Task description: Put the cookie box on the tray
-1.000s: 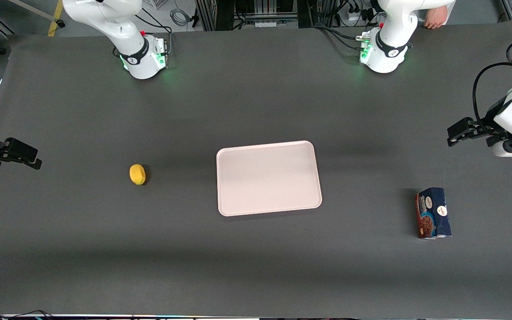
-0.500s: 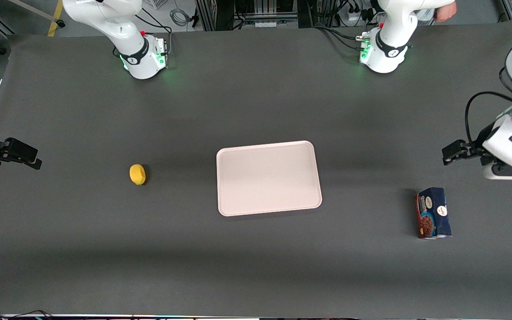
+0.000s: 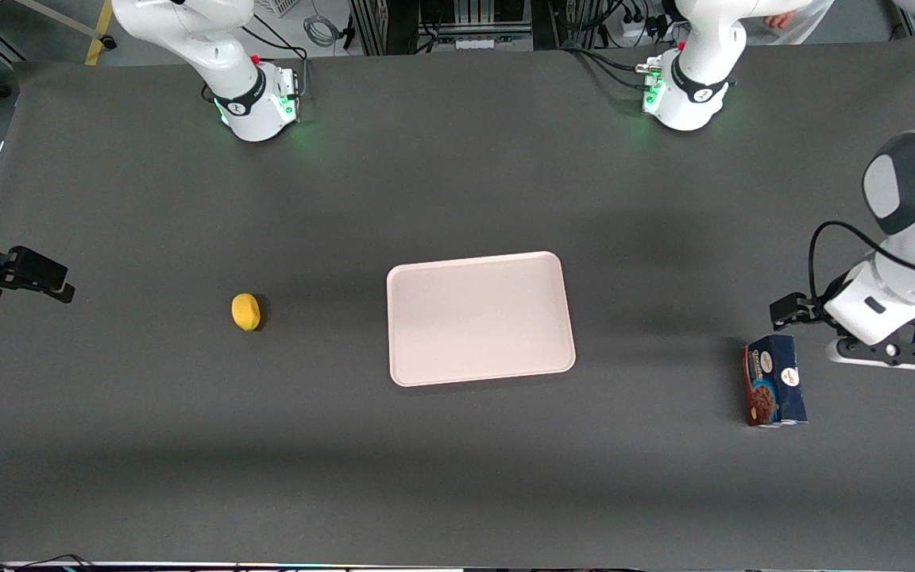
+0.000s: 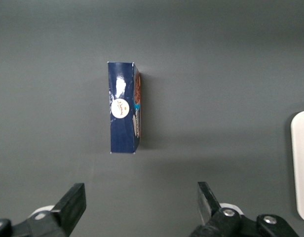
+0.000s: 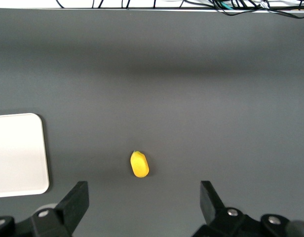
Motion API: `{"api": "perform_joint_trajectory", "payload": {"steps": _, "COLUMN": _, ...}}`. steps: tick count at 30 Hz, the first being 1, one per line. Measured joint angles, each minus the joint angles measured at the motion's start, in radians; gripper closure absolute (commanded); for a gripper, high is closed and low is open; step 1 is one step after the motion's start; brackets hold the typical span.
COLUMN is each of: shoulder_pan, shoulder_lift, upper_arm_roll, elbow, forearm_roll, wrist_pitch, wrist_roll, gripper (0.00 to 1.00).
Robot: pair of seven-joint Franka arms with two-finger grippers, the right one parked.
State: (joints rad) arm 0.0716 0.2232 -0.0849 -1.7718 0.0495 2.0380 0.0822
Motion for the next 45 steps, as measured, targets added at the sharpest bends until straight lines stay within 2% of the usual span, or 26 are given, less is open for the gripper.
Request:
{"api": "perform_joint_trajectory", "payload": {"steps": 13, "shoulder_pan": 0.007, "shoulder_lift": 0.121, "upper_arm_roll": 0.009, "elbow": 0.000, "forearm_roll": 0.007, "wrist_pitch": 0.163, "wrist_roll": 0.047, "gripper": 0.00}}
{"api": "perform_joint_trajectory", "payload": {"steps": 22, "shoulder_pan": 0.022, "shoulder_lift": 0.200, "upper_arm_roll": 0.056, "elbow": 0.001, "forearm_roll": 0.001, "wrist_pitch": 0.309, "wrist_roll": 0.199, "gripper": 0.00}}
{"api": "perform_joint_trajectory", "payload": {"steps": 29, "shoulder_pan": 0.026, "shoulder_lift": 0.230, "upper_arm_roll": 0.057, "elbow": 0.001, "forearm_roll": -0.044, "wrist_pitch": 0.325, "wrist_roll": 0.199, "gripper": 0.00}}
{"api": "perform_joint_trajectory", "payload": {"steps": 45, "shoulder_pan": 0.026, "shoulder_lift": 0.283, "upper_arm_roll": 0.057, "elbow": 0.001, "forearm_roll": -0.085, "wrist_pitch": 0.327, "wrist_roll": 0.184, "gripper": 0.00}}
